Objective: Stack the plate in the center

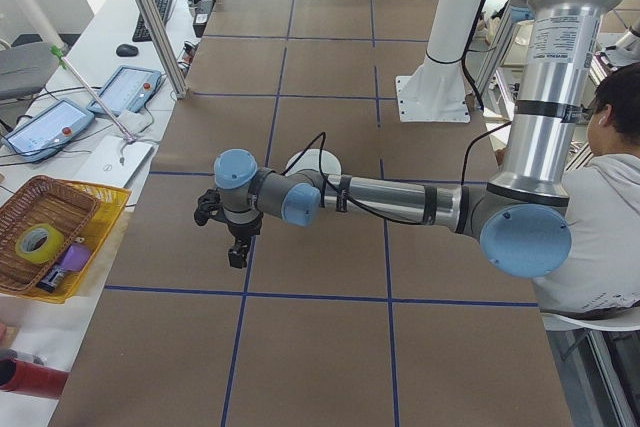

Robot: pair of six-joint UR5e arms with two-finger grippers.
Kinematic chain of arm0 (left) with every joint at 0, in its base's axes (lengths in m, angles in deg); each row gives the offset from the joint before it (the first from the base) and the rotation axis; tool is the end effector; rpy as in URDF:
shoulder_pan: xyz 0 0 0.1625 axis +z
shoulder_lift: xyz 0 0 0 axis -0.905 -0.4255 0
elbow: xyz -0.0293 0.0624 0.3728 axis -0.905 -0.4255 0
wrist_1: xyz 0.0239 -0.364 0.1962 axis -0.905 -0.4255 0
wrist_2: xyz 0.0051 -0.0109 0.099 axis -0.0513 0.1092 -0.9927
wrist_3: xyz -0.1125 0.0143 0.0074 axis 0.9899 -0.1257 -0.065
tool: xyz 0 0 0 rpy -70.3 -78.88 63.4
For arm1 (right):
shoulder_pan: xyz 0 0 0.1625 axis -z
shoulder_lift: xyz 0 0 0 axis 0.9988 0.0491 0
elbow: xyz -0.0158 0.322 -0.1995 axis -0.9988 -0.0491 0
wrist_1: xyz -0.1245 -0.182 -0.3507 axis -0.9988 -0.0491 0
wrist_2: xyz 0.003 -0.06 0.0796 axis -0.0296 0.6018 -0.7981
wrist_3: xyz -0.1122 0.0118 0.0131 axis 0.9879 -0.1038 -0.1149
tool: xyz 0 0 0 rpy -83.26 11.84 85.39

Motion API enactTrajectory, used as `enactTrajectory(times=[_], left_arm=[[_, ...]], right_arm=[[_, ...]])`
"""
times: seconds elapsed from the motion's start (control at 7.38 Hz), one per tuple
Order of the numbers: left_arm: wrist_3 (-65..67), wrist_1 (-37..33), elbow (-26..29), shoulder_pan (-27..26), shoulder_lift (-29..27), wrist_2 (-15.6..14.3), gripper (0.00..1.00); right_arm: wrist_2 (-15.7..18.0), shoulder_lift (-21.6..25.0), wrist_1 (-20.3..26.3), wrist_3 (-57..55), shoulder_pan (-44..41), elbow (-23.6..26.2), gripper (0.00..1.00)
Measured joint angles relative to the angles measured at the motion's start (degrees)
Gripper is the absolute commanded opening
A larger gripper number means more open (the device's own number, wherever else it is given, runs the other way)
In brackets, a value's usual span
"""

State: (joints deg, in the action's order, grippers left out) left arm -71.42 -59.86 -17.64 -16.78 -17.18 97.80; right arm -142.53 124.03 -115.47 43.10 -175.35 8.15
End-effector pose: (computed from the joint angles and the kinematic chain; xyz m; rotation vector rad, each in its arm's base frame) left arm 0.0215 -0.5530 0.5709 0.1282 0.7186 0.1740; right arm 0.0425 -0.4808 0.6186 -0.0189 -0.7252 0.0487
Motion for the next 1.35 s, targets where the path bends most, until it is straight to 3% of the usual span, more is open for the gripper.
enactTrajectory(times=[0.27, 0.68, 1.35], left_arm=[[-4.9, 7.1, -0.5, -4.1, 1.7, 2.9, 1.0], [-5.6, 8.3, -0.7, -6.7, 4.0, 6.2, 1.0], [-5.5, 8.0, -0.6, -6.8, 5.0, 5.9, 1.0]], right_arm=[[0.0, 0.0, 0.0, 0.0, 0.0, 0.0, 1.0], [0.0, 0.0, 0.0, 0.0, 0.0, 0.0, 1.0], [0.0, 0.0, 0.0, 0.0, 0.0, 0.0, 1.0]])
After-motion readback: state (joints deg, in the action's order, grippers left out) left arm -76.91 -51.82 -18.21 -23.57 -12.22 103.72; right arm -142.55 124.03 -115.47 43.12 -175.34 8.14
